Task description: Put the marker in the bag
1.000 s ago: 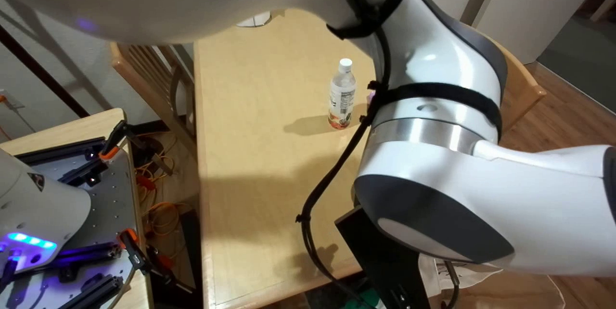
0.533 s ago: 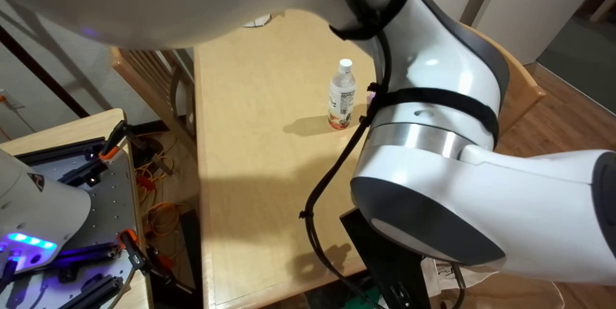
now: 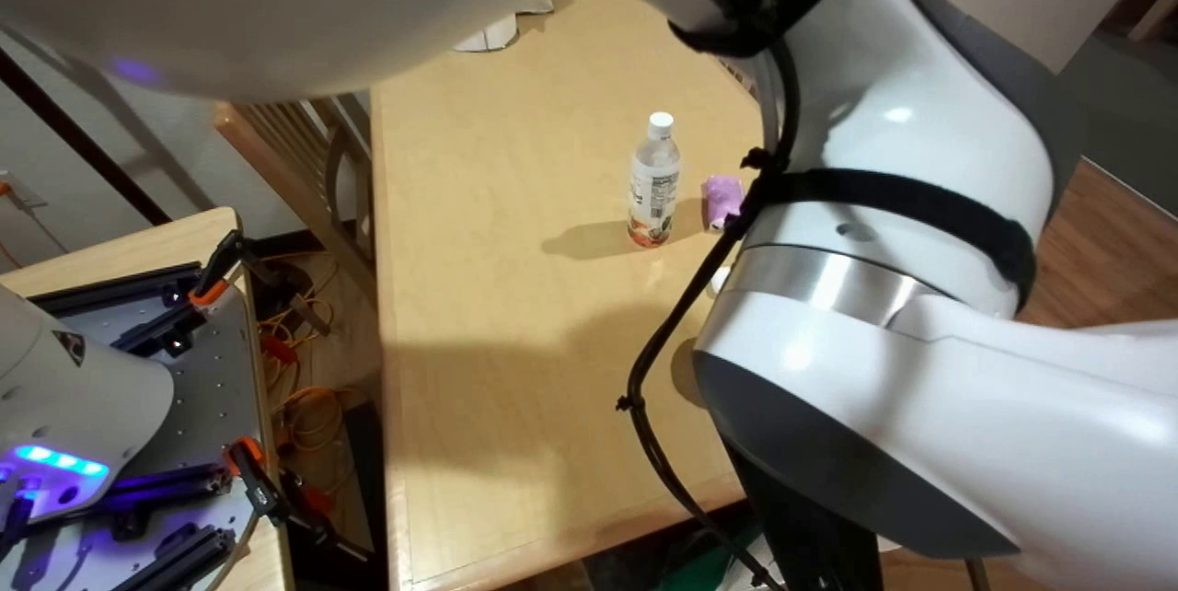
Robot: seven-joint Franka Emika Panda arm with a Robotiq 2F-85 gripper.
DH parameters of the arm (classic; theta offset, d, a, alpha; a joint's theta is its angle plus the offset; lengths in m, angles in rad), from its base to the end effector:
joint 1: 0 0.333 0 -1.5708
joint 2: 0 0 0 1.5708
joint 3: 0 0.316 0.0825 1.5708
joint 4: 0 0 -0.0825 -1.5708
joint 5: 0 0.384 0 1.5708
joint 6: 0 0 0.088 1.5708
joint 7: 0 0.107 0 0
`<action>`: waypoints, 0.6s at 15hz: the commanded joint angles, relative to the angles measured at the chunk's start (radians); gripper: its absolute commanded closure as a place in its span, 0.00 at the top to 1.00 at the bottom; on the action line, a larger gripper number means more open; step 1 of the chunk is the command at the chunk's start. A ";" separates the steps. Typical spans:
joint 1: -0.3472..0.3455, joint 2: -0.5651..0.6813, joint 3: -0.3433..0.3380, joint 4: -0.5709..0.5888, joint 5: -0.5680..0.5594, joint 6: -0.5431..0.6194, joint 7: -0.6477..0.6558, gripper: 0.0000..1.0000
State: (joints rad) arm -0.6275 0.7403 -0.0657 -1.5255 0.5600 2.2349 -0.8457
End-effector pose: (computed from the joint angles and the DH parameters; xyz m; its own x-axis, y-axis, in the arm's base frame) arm 0.5604 -0.4353 0.2221 0.9515 -0.2157 0.2191 -0.1414 -0.9398 -0.3112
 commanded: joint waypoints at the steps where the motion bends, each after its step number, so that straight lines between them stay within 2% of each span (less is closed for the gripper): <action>1: -0.005 0.065 0.009 0.094 0.015 0.106 0.134 0.05; 4: 0.023 0.133 -0.009 0.175 -0.031 0.214 0.310 0.05; 5: 0.028 0.156 -0.010 0.204 -0.055 0.218 0.367 0.05; 6: 0.019 0.173 0.009 0.235 -0.087 0.147 0.391 0.05; 7: -0.006 0.182 0.053 0.256 -0.097 0.066 0.364 0.05; 8: 0.017 0.135 0.012 0.174 -0.060 0.153 0.326 0.18; 9: 0.015 0.152 0.026 0.196 -0.066 0.117 0.333 0.18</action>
State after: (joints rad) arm -0.6125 0.8935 -0.0386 -1.3278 0.4939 2.3503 -0.5126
